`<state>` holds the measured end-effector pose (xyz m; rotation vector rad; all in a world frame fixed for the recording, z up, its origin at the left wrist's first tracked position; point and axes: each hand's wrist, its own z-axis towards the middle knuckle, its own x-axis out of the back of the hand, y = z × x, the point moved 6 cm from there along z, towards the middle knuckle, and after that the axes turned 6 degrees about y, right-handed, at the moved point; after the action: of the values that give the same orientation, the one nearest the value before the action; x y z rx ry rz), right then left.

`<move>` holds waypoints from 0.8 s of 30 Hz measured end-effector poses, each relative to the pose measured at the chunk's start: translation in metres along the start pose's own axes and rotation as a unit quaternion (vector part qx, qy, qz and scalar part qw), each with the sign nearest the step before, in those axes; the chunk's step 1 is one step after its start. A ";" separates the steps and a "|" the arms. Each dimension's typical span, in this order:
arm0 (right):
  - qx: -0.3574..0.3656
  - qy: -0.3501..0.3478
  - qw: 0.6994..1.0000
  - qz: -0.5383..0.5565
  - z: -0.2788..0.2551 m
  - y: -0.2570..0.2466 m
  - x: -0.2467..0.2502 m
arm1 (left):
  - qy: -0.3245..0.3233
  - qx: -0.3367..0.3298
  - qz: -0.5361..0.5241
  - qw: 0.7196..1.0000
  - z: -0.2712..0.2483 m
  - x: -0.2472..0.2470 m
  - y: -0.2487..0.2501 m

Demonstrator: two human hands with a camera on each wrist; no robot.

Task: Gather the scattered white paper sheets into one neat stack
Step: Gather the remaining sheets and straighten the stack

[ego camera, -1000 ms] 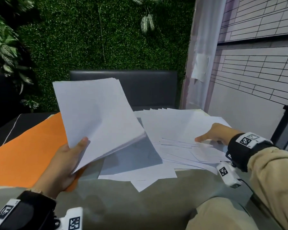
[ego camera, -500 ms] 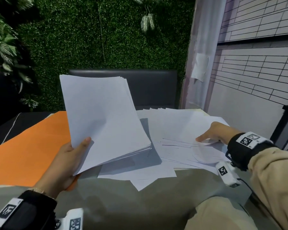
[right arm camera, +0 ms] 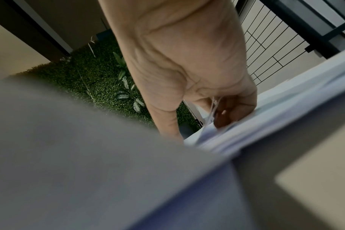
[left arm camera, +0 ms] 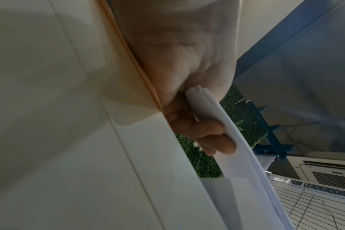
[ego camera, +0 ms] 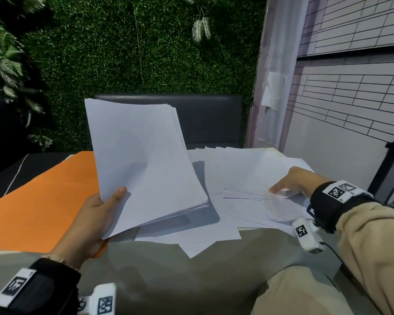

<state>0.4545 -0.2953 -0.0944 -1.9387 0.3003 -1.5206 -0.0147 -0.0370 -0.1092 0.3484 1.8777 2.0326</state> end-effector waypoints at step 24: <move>0.071 0.009 0.981 0.180 -0.032 0.001 0.015 | -0.007 -0.009 -0.005 1.000 -0.005 -0.006 0.006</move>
<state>0.4297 -0.3155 -0.0793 -1.6552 0.5064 -1.2842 -0.0120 -0.0447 -0.1037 0.3479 1.8488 2.0330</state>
